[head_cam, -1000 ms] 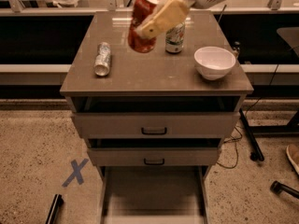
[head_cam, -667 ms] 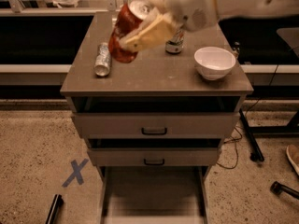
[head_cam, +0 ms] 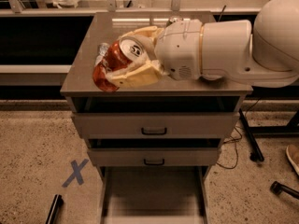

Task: Place coke can into bottom drawer

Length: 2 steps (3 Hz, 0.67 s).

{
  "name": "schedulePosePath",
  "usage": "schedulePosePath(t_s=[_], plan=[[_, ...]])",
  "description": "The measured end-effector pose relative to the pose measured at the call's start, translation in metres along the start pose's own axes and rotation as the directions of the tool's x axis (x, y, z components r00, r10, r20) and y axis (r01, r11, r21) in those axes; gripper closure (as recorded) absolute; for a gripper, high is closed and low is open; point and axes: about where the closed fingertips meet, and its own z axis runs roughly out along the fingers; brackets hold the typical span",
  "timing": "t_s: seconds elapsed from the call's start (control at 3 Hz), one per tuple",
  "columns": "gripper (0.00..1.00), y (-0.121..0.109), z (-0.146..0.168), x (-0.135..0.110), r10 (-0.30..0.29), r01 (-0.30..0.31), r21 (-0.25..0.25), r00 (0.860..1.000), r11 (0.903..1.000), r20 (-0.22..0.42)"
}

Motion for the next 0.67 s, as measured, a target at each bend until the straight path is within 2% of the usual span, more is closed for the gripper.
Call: schedulePosePath(t_s=[0.33,0.67], plan=[[1.0,0.001,0.006,0.008,-0.001,-0.001,-0.036,0.998,0.9993,-0.057],[1.0,0.014,0.007,0.078,0.05,-0.063,-0.063,0.982,0.996,-0.18]])
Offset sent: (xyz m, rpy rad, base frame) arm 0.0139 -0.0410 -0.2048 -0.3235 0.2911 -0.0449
